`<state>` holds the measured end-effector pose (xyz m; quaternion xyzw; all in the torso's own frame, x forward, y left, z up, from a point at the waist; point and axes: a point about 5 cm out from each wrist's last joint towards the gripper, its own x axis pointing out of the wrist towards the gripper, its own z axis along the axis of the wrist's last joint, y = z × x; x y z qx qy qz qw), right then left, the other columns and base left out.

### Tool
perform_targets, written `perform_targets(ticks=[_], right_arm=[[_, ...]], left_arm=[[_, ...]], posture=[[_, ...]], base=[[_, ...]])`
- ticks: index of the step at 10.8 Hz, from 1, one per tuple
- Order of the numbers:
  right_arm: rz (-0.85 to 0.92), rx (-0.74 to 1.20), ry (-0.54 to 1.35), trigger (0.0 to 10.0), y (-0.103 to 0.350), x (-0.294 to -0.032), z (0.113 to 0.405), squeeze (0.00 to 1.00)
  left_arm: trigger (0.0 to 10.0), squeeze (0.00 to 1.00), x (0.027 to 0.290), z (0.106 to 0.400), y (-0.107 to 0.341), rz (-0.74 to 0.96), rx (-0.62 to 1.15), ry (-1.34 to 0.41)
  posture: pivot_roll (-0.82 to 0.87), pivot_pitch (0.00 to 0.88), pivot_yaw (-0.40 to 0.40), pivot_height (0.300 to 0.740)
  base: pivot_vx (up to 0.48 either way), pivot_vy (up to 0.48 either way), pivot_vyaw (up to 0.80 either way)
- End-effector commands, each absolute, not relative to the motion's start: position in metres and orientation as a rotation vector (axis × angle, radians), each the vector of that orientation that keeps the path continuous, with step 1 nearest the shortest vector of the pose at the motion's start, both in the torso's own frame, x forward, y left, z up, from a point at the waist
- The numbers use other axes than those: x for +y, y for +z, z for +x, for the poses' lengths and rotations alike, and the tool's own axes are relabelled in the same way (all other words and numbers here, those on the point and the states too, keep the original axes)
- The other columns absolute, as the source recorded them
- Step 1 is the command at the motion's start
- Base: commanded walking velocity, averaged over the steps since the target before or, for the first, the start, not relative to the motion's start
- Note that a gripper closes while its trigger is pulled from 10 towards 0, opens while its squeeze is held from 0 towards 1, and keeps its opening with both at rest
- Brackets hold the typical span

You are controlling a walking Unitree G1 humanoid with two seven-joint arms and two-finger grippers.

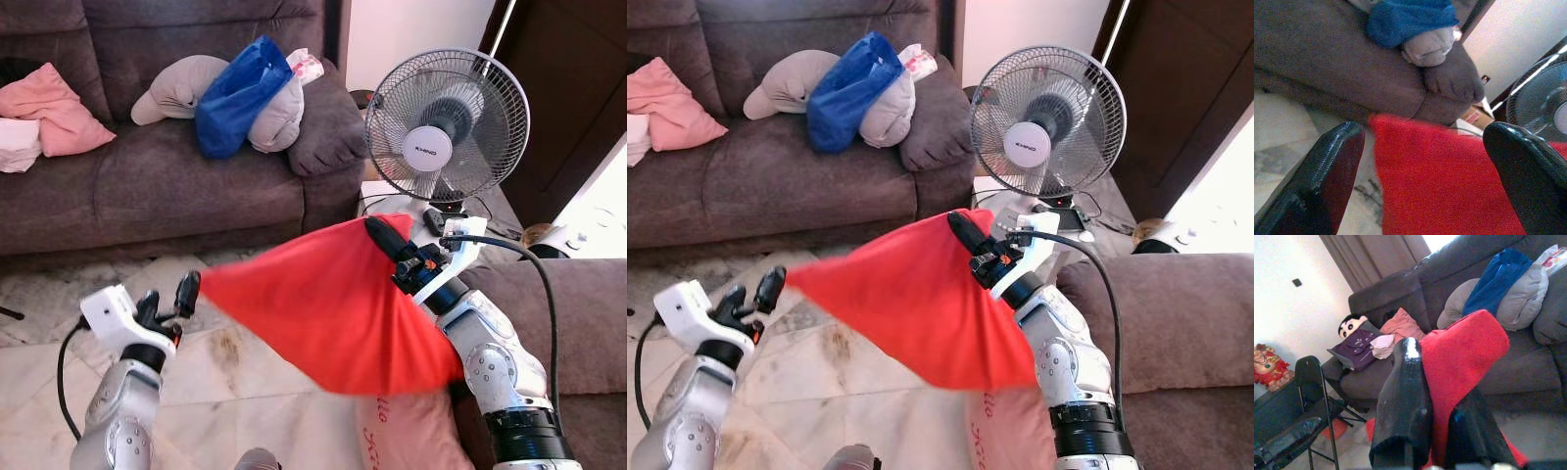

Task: Move the pillow to the sofa from floor

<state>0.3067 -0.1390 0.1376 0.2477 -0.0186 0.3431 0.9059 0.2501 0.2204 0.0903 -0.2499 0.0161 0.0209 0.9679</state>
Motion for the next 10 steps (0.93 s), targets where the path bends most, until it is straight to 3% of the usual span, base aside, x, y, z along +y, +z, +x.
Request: perform_targets(ticks=[1, 9, 10], right_arm=[[0.493, -0.221, 0.774, 10.0, 0.178, -0.141, 0.310, 0.00], [0.477, -0.211, 0.919, 10.0, 0.179, -0.143, 0.295, 0.00], [0.480, -0.217, 0.949, 10.0, 0.180, -0.143, 0.292, 0.00]], left_arm=[[10.0, 1.00, 0.228, 0.247, 0.089, -0.497, 0.029, 0.063], [10.0, 1.00, 0.285, 0.242, 0.095, -0.542, -0.080, 0.259], [10.0, 0.00, 0.290, 0.241, 0.095, -0.540, -0.085, 0.287]], posture=[[0.15, 0.000, -0.040, 0.740], [0.15, 0.000, -0.051, 0.740], [0.15, 0.000, -0.055, 0.740]], base=[[0.000, 0.000, 0.00], [0.000, 0.000, 0.00], [0.000, 0.000, 0.00]])
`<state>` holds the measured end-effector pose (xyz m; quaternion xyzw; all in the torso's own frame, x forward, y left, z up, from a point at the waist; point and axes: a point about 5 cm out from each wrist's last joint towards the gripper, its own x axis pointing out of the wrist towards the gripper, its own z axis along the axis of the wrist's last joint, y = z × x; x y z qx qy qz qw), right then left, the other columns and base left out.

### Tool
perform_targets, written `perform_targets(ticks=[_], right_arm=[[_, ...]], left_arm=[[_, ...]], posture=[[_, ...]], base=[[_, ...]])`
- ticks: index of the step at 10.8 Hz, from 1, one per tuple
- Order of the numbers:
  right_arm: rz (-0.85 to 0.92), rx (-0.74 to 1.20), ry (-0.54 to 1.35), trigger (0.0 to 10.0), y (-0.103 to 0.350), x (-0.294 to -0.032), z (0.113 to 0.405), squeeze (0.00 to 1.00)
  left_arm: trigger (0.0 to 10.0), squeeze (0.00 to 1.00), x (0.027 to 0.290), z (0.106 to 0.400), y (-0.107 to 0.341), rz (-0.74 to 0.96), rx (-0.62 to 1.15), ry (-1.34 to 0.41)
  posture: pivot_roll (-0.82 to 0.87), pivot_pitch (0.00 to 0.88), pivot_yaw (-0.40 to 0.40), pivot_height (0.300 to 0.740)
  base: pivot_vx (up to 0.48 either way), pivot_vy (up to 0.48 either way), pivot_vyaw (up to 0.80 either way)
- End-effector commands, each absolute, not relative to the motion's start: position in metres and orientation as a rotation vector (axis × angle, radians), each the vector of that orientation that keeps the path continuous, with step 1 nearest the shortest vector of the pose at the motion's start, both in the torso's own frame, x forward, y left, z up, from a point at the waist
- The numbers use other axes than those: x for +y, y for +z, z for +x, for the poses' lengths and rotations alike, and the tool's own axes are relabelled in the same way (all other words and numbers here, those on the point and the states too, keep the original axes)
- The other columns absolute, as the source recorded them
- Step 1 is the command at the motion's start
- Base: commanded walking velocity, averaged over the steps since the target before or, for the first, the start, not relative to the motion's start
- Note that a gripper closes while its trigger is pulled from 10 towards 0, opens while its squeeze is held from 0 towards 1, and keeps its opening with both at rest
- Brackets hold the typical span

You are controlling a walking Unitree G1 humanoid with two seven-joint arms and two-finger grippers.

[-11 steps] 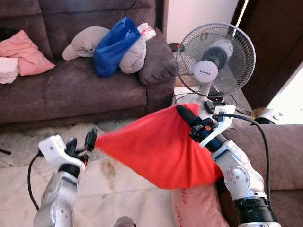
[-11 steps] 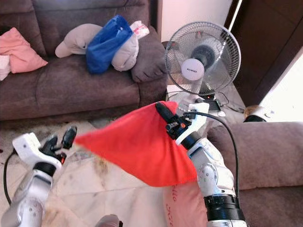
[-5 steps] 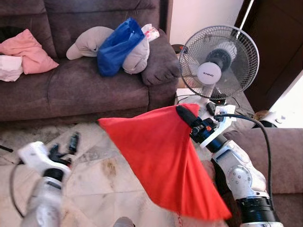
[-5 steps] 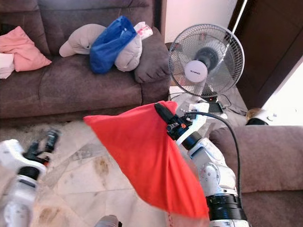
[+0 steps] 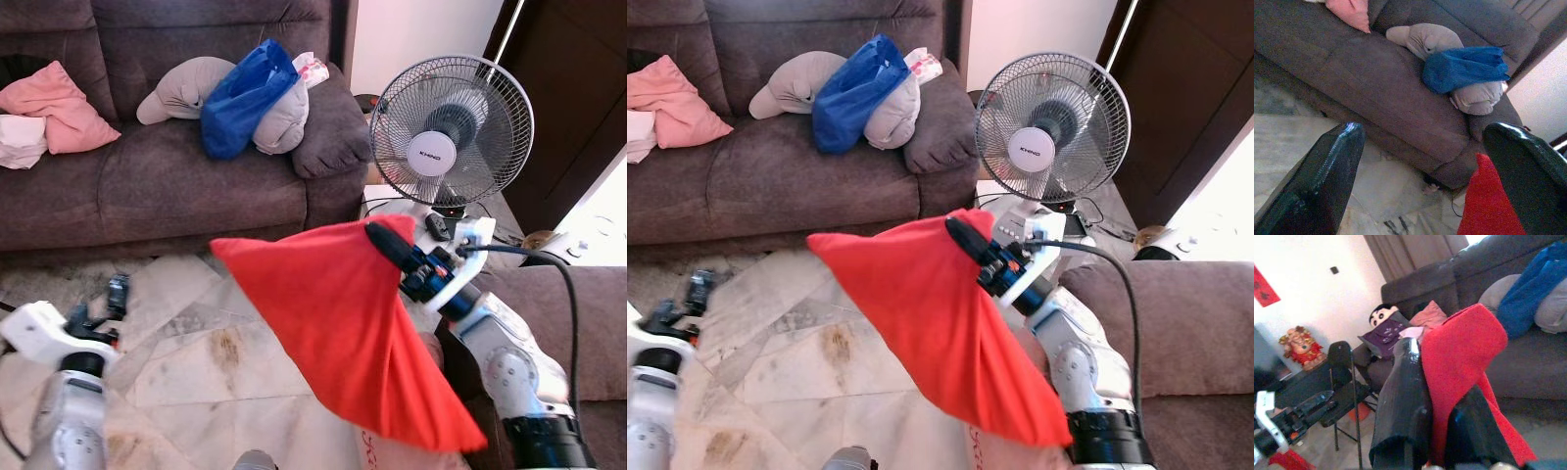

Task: Move the pillow to the sofa from floor

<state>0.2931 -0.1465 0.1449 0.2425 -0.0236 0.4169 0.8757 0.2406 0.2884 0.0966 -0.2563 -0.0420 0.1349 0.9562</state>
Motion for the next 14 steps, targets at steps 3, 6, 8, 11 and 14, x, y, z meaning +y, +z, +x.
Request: perform_targets(ticks=[3, 6, 8, 11, 14], right_arm=[[0.466, -0.210, 1.026, 10.0, 0.180, -0.142, 0.284, 0.00], [0.453, -0.205, 1.079, 10.0, 0.181, -0.142, 0.278, 0.00], [0.448, -0.202, 1.078, 10.0, 0.181, -0.142, 0.278, 0.00], [0.430, -0.194, 1.077, 10.0, 0.181, -0.143, 0.278, 0.00], [0.421, -0.186, 1.075, 10.0, 0.180, -0.141, 0.279, 0.00]], left_arm=[[10.0, 0.00, 0.297, 0.243, 0.095, -0.523, -0.088, 0.303], [10.0, 0.00, 0.288, 0.248, 0.084, -0.334, 0.034, 0.164], [10.0, 0.00, 0.279, 0.251, 0.074, -0.188, 0.122, 0.057], [10.0, 0.00, 0.246, 0.250, 0.042, -0.005, 0.325, -0.171], [10.0, 0.00, 0.223, 0.246, 0.042, 0.216, 0.307, -0.327]], posture=[[0.14, 0.000, -0.058, 0.740], [0.13, 0.000, -0.062, 0.740], [0.13, 0.000, -0.064, 0.740], [0.12, 0.000, -0.069, 0.740], [0.12, 0.000, -0.073, 0.740]], base=[[0.000, 0.000, 0.00], [0.000, 0.000, 0.00], [0.000, 0.000, 0.00], [0.000, 0.000, 0.00], [0.000, 0.000, 0.00]])
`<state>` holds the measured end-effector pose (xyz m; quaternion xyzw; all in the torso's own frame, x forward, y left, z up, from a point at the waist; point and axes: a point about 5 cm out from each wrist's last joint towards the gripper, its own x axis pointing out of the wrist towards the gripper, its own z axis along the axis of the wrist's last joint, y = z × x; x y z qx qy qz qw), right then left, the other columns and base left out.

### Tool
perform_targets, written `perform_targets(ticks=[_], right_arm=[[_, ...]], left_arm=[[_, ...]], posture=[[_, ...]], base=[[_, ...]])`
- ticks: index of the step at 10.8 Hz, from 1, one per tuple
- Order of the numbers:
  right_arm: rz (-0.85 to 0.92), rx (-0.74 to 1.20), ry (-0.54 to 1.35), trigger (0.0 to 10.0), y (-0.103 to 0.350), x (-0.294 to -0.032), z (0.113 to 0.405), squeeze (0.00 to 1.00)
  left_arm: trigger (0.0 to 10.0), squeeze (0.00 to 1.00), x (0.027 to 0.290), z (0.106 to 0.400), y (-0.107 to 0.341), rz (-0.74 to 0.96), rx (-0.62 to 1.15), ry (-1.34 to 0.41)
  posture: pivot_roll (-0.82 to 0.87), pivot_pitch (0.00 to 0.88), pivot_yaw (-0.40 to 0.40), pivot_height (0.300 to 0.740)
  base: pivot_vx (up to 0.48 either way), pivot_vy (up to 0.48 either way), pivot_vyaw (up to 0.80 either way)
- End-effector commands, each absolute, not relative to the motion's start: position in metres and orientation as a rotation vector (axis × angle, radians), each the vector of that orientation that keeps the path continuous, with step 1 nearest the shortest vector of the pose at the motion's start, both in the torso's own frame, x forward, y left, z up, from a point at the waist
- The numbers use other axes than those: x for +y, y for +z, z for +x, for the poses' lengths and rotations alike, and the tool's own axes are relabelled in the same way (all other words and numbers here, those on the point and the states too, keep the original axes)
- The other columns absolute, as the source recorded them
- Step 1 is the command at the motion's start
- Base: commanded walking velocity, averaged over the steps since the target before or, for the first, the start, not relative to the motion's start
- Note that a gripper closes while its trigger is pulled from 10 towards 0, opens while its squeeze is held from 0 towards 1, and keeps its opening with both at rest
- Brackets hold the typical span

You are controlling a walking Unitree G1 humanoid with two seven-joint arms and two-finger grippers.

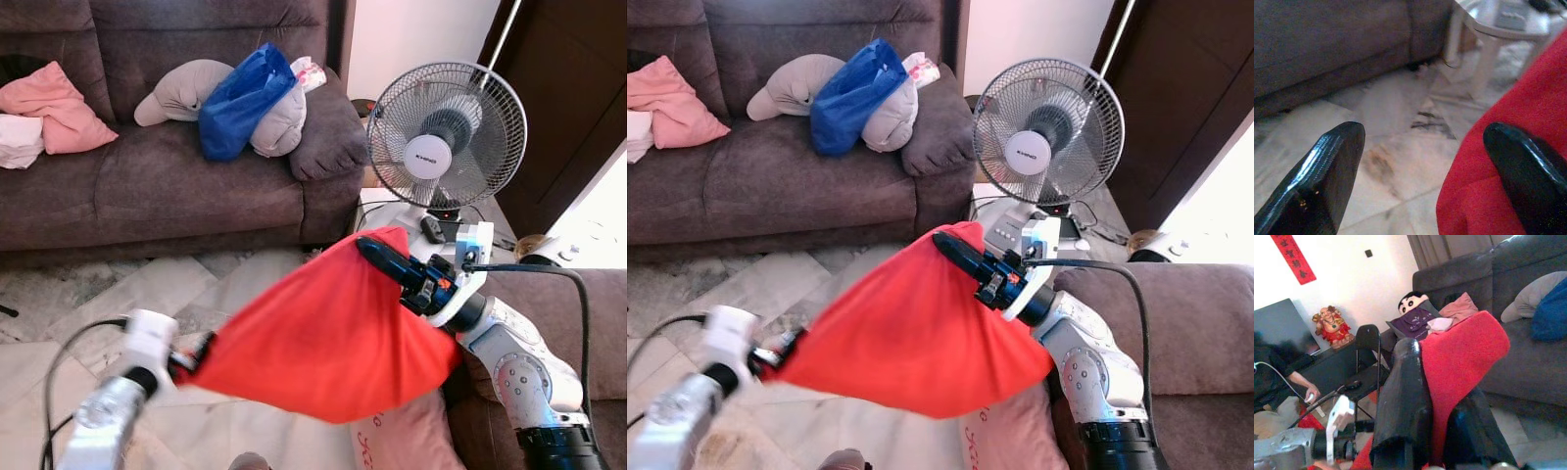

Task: Move the pillow to the sofa from floor

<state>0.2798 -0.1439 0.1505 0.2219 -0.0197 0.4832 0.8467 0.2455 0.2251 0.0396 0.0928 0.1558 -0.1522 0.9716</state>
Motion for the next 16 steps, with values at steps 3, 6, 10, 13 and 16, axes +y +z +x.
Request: perform_targets(ticks=[3, 6, 10, 13, 16], right_arm=[[0.416, -0.181, 1.072, 10.0, 0.180, -0.140, 0.280, 0.00], [0.414, -0.169, 1.070, 10.0, 0.176, -0.138, 0.281, 0.00], [0.396, -0.147, 1.059, 10.0, 0.172, -0.136, 0.281, 0.00], [0.388, -0.140, 1.057, 10.0, 0.171, -0.136, 0.282, 0.00], [0.400, -0.118, 1.048, 10.0, 0.165, -0.139, 0.282, 0.00]], left_arm=[[10.0, 0.00, 0.220, 0.259, 0.076, 0.243, 0.182, -0.370], [10.0, 0.00, 0.215, 0.271, 0.131, 0.209, 0.003, -0.413], [10.0, 0.00, 0.205, 0.249, 0.131, 0.005, 0.124, -0.652], [10.0, 0.00, 0.222, 0.237, 0.121, 0.069, 0.250, -0.681], [10.0, 0.00, 0.230, 0.238, 0.130, 0.143, 0.287, -0.680]], posture=[[0.12, 0.000, -0.072, 0.740], [0.13, 0.000, -0.073, 0.740], [0.13, 0.000, -0.068, 0.740], [0.13, 0.000, -0.070, 0.740], [0.13, 0.000, -0.073, 0.740]], base=[[0.000, 0.000, 0.00], [0.000, 0.000, 0.00], [0.000, 0.000, 0.00], [0.000, 0.000, 0.00], [0.000, 0.000, 0.00]])
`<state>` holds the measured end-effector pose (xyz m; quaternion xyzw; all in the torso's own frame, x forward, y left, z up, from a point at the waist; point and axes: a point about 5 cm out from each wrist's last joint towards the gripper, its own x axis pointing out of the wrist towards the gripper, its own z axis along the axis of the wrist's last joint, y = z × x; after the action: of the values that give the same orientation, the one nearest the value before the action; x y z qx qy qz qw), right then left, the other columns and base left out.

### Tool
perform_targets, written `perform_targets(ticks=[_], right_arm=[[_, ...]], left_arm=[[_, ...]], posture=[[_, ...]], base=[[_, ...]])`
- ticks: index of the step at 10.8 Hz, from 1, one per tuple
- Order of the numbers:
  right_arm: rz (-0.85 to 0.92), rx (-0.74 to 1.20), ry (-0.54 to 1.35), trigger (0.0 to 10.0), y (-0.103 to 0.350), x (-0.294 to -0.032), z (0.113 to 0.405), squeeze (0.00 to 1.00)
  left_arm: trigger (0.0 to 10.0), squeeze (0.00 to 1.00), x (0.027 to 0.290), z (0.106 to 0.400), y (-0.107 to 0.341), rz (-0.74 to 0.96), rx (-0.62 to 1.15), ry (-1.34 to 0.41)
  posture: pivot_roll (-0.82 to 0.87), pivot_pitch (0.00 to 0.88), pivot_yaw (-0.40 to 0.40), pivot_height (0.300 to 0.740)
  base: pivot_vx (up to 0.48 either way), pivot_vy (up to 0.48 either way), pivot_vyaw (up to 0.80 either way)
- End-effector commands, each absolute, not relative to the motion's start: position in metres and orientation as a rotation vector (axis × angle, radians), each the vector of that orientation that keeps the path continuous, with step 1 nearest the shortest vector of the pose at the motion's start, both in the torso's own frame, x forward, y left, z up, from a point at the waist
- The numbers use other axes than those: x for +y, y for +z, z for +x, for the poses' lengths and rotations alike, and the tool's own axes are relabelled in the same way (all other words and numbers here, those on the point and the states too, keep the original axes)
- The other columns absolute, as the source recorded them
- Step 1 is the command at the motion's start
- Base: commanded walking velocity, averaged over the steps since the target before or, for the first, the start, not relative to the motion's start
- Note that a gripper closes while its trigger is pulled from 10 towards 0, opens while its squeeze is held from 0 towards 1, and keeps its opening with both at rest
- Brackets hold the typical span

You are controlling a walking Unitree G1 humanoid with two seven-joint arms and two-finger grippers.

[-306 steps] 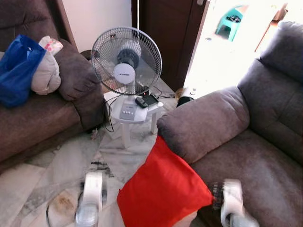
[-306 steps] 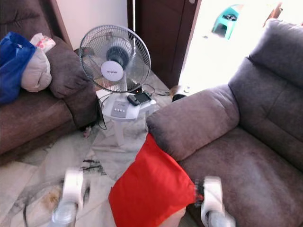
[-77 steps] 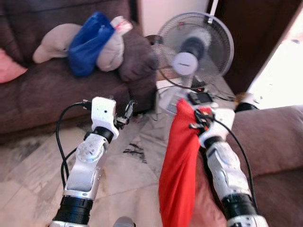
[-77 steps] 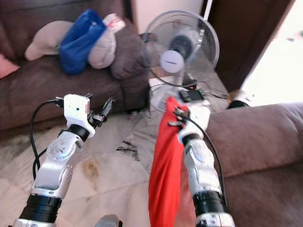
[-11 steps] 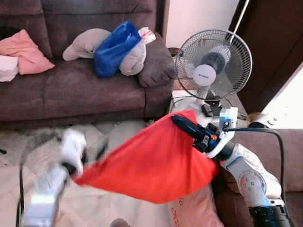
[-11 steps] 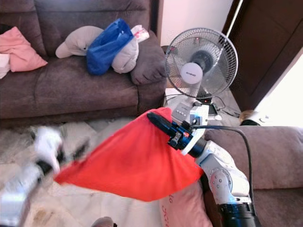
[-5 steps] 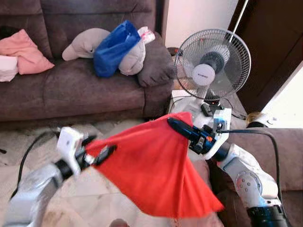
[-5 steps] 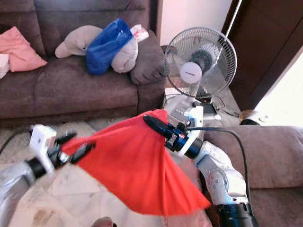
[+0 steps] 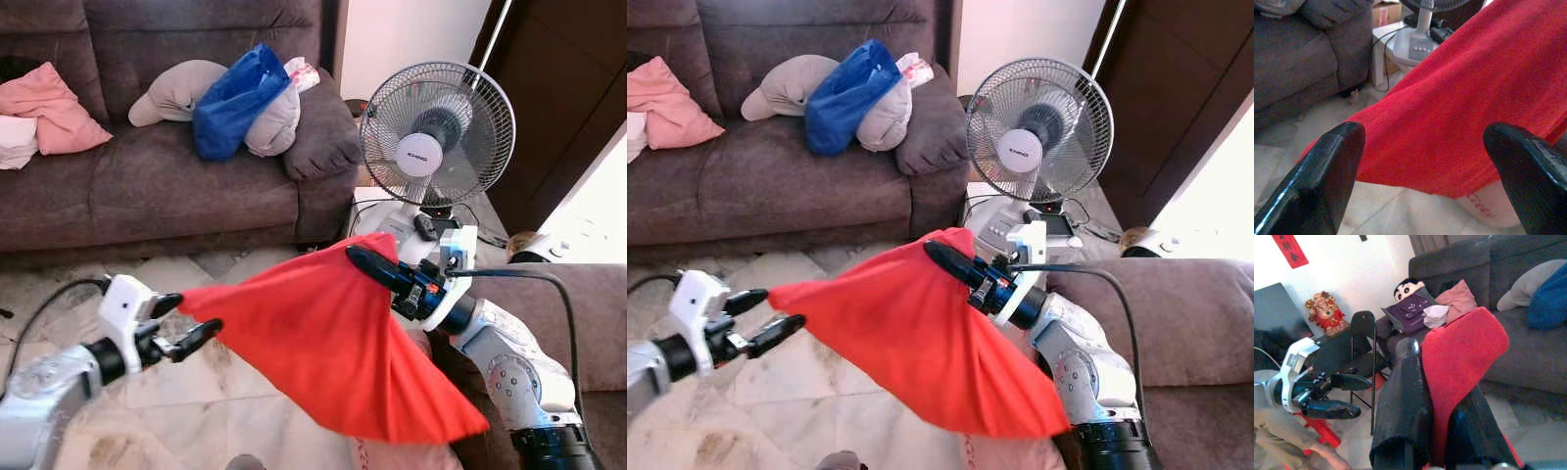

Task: Move the pillow to the sofa from floor

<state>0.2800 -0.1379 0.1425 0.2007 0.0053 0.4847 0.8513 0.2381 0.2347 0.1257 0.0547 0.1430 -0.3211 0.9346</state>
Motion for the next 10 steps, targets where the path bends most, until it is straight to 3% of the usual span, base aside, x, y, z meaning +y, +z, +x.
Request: perform_targets(ticks=[1, 3, 10], right_arm=[[0.396, -0.099, 1.033, 10.0, 0.160, -0.143, 0.282, 0.00], [0.397, -0.080, 1.043, 10.0, 0.155, -0.145, 0.279, 0.00], [0.376, -0.072, 1.091, 10.0, 0.155, -0.139, 0.274, 0.00]], left_arm=[[10.0, 0.00, 0.232, 0.238, 0.130, 0.155, 0.296, -0.682], [10.0, 0.00, 0.237, 0.238, 0.124, 0.170, 0.328, -0.668], [10.0, 0.00, 0.227, 0.204, 0.070, -0.040, 0.589, -0.812]], posture=[[0.13, 0.000, -0.071, 0.740], [0.13, 0.000, -0.069, 0.740], [0.13, 0.000, -0.067, 0.740]], base=[[0.000, 0.000, 0.00], [0.000, 0.000, 0.00], [0.000, 0.000, 0.00]])
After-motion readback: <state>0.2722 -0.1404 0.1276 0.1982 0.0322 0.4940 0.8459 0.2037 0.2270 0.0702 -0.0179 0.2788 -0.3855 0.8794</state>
